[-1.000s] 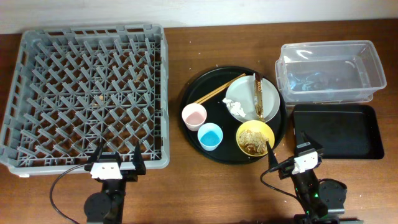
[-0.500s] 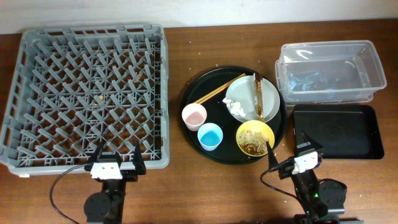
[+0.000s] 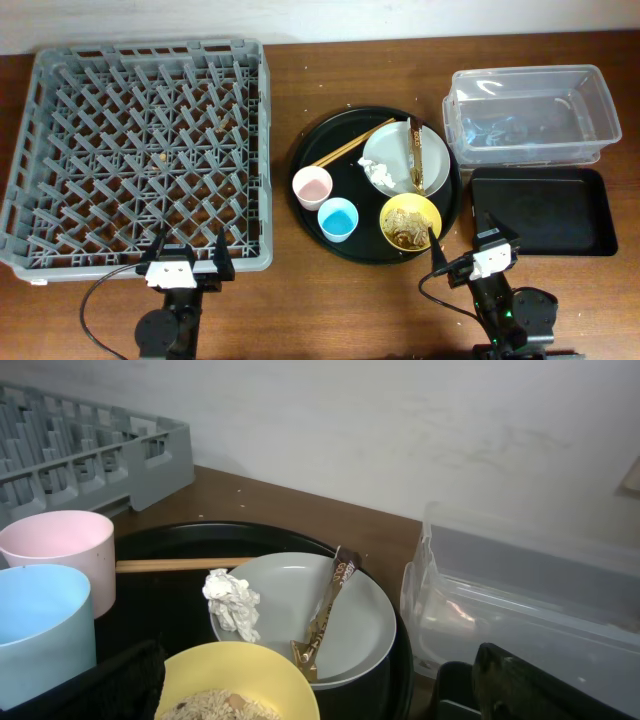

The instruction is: Sort waste into correct bins and load items into the dishwasher rack

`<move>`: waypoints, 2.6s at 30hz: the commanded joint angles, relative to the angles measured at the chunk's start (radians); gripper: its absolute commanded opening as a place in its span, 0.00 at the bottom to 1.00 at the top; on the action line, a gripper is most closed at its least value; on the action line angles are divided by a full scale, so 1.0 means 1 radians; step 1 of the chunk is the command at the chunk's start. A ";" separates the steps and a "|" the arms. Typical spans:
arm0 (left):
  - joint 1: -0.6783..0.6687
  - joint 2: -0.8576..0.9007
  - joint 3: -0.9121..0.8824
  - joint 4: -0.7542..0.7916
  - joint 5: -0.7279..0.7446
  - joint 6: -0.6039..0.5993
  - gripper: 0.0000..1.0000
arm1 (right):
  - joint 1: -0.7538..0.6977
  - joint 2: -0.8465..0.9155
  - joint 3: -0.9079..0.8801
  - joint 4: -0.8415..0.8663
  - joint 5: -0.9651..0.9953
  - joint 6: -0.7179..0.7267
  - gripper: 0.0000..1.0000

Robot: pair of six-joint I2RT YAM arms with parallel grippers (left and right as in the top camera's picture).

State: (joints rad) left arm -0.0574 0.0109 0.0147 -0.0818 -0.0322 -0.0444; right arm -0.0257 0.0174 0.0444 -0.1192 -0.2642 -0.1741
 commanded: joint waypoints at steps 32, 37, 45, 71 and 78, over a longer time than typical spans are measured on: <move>0.006 1.172 1.256 -0.754 0.567 0.004 0.99 | 0.170 1.302 1.114 -0.612 -0.201 0.266 0.99; 0.006 1.231 1.256 -0.761 0.566 0.005 0.99 | 0.289 1.791 1.114 -0.395 0.149 0.307 0.72; 0.006 1.231 1.256 -0.761 0.566 0.005 0.99 | 0.187 1.584 1.283 -0.496 0.079 0.343 0.04; 0.006 1.231 1.256 -0.761 0.566 0.005 0.99 | 0.031 1.696 1.529 -0.634 0.195 0.484 0.04; 0.006 1.231 1.256 -0.761 0.566 0.005 0.99 | -0.170 1.735 1.563 -0.642 0.121 0.499 0.62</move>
State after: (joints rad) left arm -0.0536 1.2400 1.2552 -0.8448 0.5209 -0.0452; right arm -0.2104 1.8744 1.5658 -0.6815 -0.0208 0.4023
